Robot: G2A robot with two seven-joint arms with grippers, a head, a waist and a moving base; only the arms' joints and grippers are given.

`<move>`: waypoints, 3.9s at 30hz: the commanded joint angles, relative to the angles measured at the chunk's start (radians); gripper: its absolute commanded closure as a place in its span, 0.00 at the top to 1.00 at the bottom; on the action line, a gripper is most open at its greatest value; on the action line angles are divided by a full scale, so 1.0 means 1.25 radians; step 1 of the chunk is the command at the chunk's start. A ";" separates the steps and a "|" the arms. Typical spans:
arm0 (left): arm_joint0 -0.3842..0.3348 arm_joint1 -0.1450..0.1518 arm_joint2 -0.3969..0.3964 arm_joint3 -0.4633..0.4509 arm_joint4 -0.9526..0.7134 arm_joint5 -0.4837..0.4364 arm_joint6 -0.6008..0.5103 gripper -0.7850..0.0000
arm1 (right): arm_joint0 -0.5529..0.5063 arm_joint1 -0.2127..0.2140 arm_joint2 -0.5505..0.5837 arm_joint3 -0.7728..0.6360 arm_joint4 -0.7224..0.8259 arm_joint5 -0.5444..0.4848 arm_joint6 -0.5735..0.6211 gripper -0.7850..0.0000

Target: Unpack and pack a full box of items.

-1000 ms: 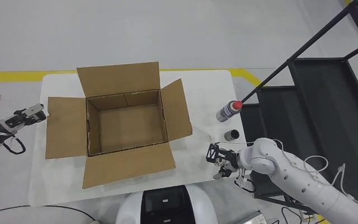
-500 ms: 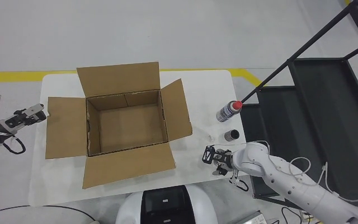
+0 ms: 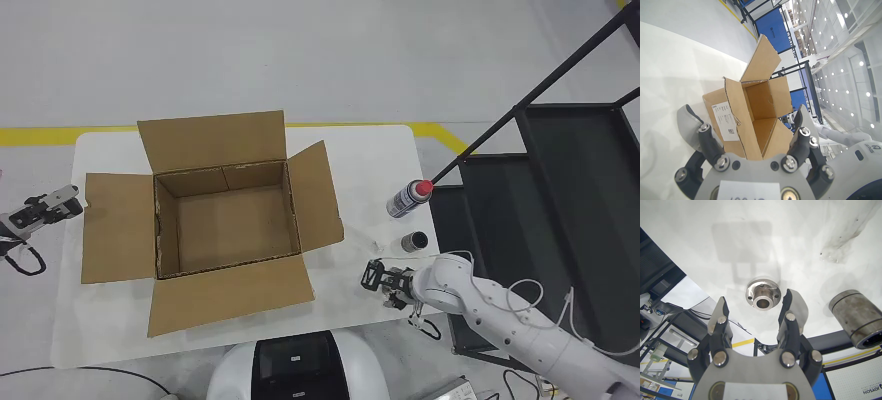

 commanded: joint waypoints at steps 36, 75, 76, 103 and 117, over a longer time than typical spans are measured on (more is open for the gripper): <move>0.000 0.000 0.000 0.000 0.000 0.000 0.000 1.00 | -0.044 0.004 0.100 -0.153 0.044 -0.131 0.033 0.00; 0.000 0.000 0.000 0.000 0.000 0.000 0.000 1.00 | 0.332 -0.039 0.023 -0.304 0.422 -0.236 0.196 0.00; 0.000 0.000 0.000 0.000 0.000 0.000 0.000 1.00 | 0.332 -0.039 0.023 -0.304 0.422 -0.236 0.196 0.00; 0.000 0.000 0.000 0.000 0.000 0.000 0.000 1.00 | 0.595 -0.181 -0.200 -0.101 0.321 -0.228 0.047 0.00; 0.000 0.000 0.000 0.000 0.000 0.000 0.000 1.00 | 0.766 -0.463 -0.470 0.212 0.176 -0.163 -0.019 0.00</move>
